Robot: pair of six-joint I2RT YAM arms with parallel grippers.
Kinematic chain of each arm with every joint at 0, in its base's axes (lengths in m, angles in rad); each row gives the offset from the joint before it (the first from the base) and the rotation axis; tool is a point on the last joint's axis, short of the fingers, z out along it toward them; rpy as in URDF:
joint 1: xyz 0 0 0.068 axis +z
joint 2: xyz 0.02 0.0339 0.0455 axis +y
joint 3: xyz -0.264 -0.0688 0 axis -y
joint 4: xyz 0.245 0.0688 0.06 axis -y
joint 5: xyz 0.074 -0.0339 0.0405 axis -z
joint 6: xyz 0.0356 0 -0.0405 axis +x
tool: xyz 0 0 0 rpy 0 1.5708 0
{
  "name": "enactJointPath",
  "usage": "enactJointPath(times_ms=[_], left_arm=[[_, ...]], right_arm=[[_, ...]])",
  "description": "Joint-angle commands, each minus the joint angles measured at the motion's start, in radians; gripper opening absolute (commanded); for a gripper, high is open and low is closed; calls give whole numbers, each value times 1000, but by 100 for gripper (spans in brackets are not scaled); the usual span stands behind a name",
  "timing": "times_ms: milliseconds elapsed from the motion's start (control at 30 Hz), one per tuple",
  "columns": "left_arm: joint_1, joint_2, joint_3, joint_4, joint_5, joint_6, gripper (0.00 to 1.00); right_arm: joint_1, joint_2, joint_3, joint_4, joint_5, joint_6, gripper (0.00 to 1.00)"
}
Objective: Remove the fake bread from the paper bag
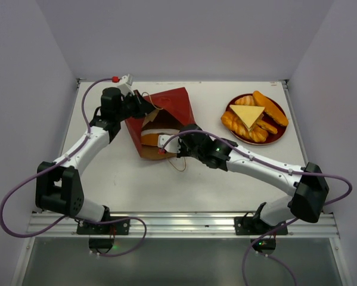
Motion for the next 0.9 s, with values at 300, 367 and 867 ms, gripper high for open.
enactJointPath(times_ms=[300, 367, 867], left_arm=[[-5, -7, 44, 7, -31, -7, 0], [-5, -6, 48, 11, -33, -10, 0], [-5, 2, 101, 7, -77, -28, 0]], right_arm=[[-32, -114, -17, -29, -67, 61, 0], [-38, -132, -20, -38, -79, 66, 0], [-44, -239, -45, -117, -133, 72, 0]])
